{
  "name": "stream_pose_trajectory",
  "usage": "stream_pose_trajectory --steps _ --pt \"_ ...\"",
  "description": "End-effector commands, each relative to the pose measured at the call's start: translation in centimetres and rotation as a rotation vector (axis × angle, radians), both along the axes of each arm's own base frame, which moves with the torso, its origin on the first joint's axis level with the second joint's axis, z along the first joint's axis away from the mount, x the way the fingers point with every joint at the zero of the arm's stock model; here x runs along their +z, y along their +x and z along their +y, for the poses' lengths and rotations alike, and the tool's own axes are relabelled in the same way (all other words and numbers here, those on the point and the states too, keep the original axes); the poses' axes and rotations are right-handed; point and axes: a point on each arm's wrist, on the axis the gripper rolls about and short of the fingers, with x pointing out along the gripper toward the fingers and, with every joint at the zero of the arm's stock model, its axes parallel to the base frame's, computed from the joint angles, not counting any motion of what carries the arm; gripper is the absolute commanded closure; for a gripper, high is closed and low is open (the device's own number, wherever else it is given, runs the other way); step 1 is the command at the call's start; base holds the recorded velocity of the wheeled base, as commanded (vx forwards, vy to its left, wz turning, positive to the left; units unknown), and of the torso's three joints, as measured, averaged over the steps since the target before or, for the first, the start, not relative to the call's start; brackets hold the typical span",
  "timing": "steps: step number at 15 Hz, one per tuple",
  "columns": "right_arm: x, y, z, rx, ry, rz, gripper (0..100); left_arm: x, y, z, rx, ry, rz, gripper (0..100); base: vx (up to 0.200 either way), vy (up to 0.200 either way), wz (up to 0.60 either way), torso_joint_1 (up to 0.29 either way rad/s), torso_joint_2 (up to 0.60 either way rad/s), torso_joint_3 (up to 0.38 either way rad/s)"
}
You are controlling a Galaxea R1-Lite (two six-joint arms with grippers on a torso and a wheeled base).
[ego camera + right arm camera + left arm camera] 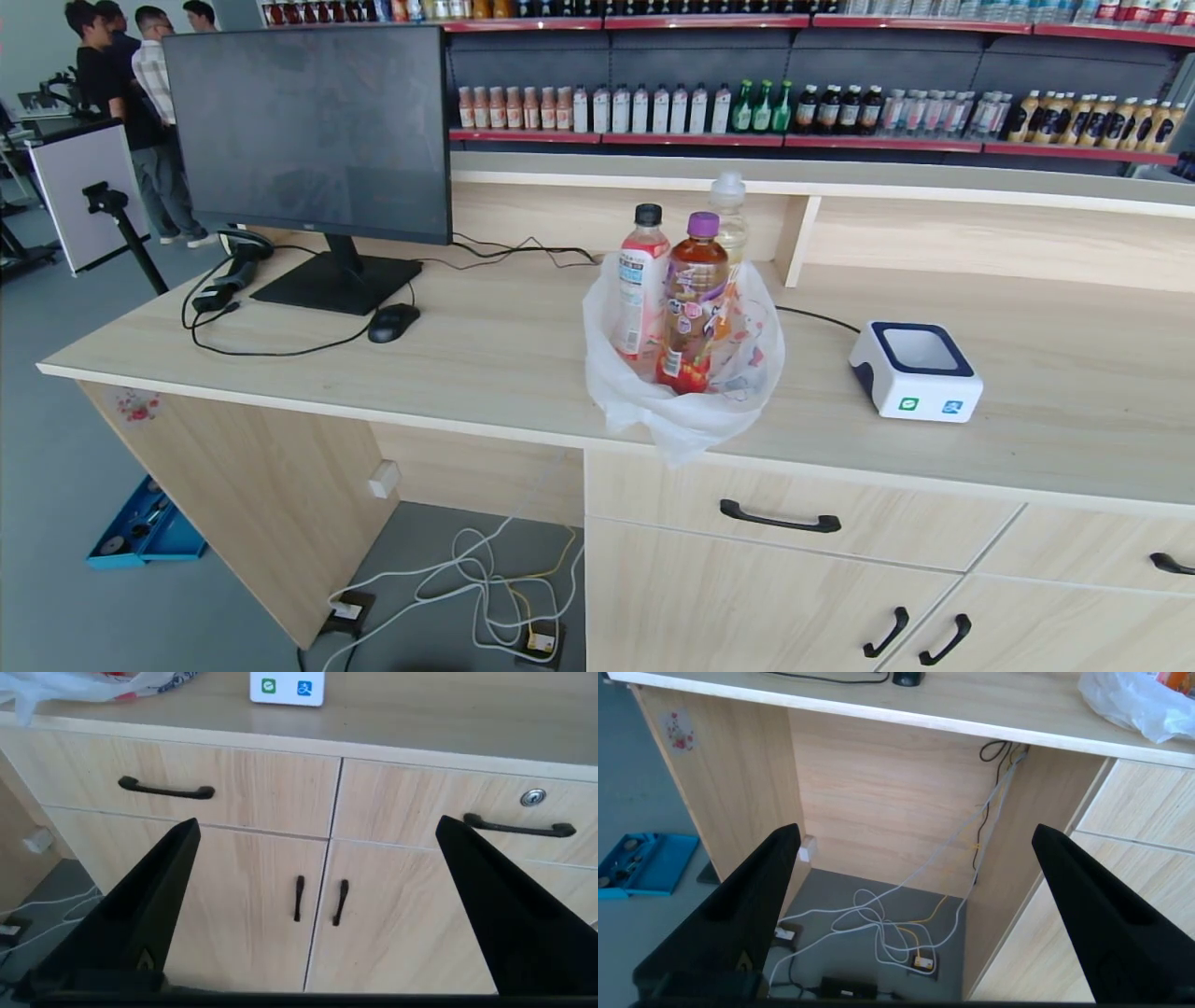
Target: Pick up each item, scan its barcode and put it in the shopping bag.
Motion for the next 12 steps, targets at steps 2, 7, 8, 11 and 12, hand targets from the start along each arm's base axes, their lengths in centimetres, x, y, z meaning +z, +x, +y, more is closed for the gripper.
stream_pose_trajectory --steps 2,7,8,11,12 --pt "-0.06 -0.07 0.05 0.021 -0.031 -0.003 0 0.00 0.01 0.00 0.000 0.000 0.001 0 0.000 0.000 0.00 0.000 0.00 0.000" --pt "-0.69 0.09 0.08 0.039 0.013 0.017 0 -0.01 0.01 0.00 0.000 0.000 0.002 0 0.000 0.000 -0.12 0.000 0.00 0.000" --pt "-0.65 0.07 0.09 0.037 0.016 0.015 0 -0.01 0.01 0.00 0.000 0.000 0.002 0 0.000 0.000 -0.60 0.002 0.00 -0.002" --pt "-0.63 0.07 0.09 0.037 0.035 0.013 0 -0.01 0.01 0.00 0.000 0.000 0.002 0 0.000 -0.133 -0.60 0.002 0.00 0.002" --pt "-0.63 0.07 0.08 0.039 0.035 0.013 0 -0.01 0.01 0.00 0.000 0.000 0.002 0 0.000 -0.200 0.00 0.012 0.00 0.002"
